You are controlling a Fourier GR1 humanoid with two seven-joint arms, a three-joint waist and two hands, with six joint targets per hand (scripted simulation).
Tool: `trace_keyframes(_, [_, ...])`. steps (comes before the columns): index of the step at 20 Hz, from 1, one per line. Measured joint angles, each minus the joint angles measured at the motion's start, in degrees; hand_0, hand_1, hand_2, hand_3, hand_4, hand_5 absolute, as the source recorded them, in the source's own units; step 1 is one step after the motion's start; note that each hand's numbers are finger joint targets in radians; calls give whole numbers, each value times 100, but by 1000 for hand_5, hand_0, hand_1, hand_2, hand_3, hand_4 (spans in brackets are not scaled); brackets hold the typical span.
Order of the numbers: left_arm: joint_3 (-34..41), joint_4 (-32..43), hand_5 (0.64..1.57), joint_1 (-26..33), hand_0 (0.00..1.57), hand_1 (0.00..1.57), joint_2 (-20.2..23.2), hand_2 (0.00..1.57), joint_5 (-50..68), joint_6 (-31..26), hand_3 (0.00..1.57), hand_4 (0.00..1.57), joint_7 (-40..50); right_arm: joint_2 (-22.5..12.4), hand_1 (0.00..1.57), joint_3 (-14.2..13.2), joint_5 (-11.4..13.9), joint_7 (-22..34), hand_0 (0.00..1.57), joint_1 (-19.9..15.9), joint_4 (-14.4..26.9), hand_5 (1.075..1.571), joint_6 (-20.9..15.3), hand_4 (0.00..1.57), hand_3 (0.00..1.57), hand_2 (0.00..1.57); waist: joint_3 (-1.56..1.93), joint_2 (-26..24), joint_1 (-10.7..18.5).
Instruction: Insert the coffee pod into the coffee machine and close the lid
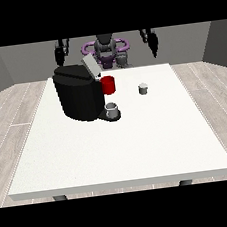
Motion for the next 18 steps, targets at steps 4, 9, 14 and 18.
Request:
trace_keyframes(4, [-135,-63,1571,-15,0,0,274,0,-278,-203,0,0,-53,72,0,-30,-58,1,0,-29,126,1571,18,0,0,0,-76,-41,-38])
trace_keyframes(9, [-379,0,1571,-107,0,0,833,0,-875,-537,0,0,-488,88,0,-132,319,-93,0,-197,261,1571,-437,0,0,0,-110,132,-142])
trace_keyframes(14, [-214,403,1571,-703,0,0,1335,0,-1241,-729,0,0,-205,199,0,55,780,-129,0,-389,196,1571,-806,0,0,0,-119,404,-488])
trace_keyframes(18, [17,964,1571,-1294,0,0,1657,0,-1364,-930,0,0,-25,343,0,277,989,-82,0,-574,112,1571,-923,0,0,0,-122,671,-770])
